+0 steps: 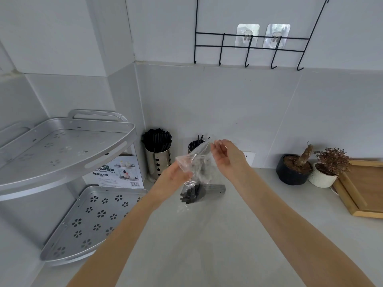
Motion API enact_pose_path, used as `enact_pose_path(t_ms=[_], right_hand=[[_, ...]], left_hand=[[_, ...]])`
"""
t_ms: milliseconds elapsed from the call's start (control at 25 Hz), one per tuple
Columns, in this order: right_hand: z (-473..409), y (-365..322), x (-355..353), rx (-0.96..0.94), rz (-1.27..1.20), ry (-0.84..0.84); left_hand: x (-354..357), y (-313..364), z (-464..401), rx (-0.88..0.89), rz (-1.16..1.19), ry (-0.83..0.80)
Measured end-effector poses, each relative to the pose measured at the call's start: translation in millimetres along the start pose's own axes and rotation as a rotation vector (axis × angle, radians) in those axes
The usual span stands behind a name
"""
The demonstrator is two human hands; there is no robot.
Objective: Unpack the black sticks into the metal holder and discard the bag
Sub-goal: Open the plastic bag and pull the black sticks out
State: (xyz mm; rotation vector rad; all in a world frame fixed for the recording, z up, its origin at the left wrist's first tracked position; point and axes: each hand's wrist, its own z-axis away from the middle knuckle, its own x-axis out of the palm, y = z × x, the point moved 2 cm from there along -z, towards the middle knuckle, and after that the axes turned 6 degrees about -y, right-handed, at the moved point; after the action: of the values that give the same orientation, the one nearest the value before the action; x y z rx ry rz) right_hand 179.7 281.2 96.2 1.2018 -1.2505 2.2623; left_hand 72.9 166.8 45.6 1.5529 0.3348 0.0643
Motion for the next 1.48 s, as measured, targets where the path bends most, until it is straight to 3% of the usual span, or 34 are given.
enact_pose_path(t_ms=[80, 200, 440, 720, 1000, 1160, 1360, 1480], right_hand=[[1, 4, -4, 0.023, 0.171, -0.018], [6, 17, -11, 0.133, 0.543, -0.108], [8, 22, -17, 0.121, 0.688, -0.141], [13, 12, -1, 0.191, 0.434, -0.177], [16, 5, 13, 0.173, 0.318, -0.216], [17, 4, 14, 0.163, 0.410, -0.230], [24, 9, 15, 0.187, 0.461, -0.278], [23, 0, 25, 0.186, 0.295, -0.270]], left_hand=[[-1, 0, -1, 0.004, -0.003, 0.111], [0, -1, -4, 0.000, -0.018, 0.136], [-2, 1, -5, 0.019, -0.101, 0.121], [-2, -3, -8, 0.072, -0.162, 0.073], [-2, -1, -14, 0.081, -0.219, 0.143], [5, 4, -14, 0.023, -0.150, 0.011], [3, -4, -24, -0.015, -0.251, 0.255], [-1, -13, -21, -0.071, -0.282, 0.247]])
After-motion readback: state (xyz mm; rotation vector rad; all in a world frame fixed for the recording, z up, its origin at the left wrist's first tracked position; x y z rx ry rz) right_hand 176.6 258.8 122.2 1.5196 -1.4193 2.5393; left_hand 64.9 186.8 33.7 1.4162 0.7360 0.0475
